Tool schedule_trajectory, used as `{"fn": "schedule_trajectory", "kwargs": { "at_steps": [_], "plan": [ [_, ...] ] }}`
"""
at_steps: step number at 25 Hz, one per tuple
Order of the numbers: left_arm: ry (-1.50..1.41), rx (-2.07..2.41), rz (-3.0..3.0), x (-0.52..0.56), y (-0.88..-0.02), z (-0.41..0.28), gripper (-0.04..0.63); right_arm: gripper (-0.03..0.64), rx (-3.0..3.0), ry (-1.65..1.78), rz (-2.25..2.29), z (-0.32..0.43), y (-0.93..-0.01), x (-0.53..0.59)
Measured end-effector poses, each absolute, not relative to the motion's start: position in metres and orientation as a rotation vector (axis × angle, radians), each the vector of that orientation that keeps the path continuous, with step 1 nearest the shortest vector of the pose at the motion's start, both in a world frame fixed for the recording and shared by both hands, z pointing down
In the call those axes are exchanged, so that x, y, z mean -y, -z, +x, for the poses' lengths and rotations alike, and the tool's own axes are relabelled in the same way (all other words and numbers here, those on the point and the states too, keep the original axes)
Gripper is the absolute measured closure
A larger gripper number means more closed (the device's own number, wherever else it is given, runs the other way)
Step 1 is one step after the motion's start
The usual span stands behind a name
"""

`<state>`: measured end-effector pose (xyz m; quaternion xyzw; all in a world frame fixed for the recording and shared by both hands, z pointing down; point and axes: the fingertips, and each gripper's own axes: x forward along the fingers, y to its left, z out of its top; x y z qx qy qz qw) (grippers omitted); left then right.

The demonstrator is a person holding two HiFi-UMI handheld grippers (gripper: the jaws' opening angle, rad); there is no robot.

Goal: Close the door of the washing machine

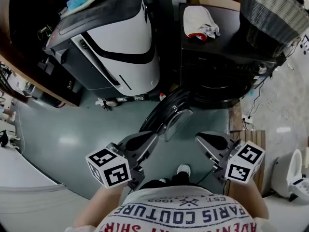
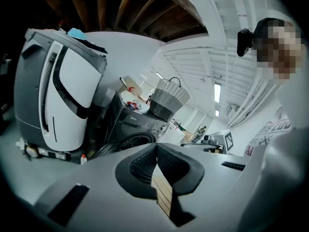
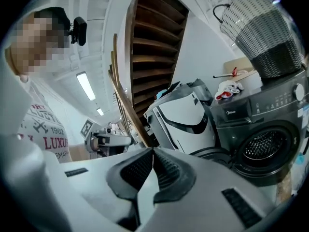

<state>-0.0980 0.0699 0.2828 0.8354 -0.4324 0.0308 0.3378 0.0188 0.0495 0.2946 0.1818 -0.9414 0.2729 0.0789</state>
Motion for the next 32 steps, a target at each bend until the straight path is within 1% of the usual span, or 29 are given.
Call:
{"fn": "schedule_trajectory", "kwargs": {
  "at_steps": [4,9,13,21,25,32],
  "plan": [
    [-0.111,1.203,2.1,-0.061,-0.304,-0.126,0.569,0.594,2.78,-0.86,0.488,-0.004,-0.316,-0.032],
    [-0.097,1.226,2.016,-0.06,-0.33,-0.17,0.569,0.594,2.728,-0.903,0.462,-0.05,-0.336,-0.028],
    [-0.093,1.166,1.982,-0.055,-0.352,-0.2,0.569,0.594,2.673,-0.892,0.492,-0.088,-0.353,-0.027],
    [-0.221,1.063,2.011,-0.046,-0.385,-0.29,0.569,0.594,2.562,-0.871,0.626,-0.178,-0.398,-0.023],
    [-0.24,1.022,2.015,-0.043,-0.399,-0.321,0.569,0.595,2.532,-0.864,0.647,-0.219,-0.418,-0.017],
    [-0.226,1.004,2.005,-0.038,-0.408,-0.354,0.569,0.595,2.401,-0.708,0.683,-0.255,-0.459,-0.001]
  ]
}}
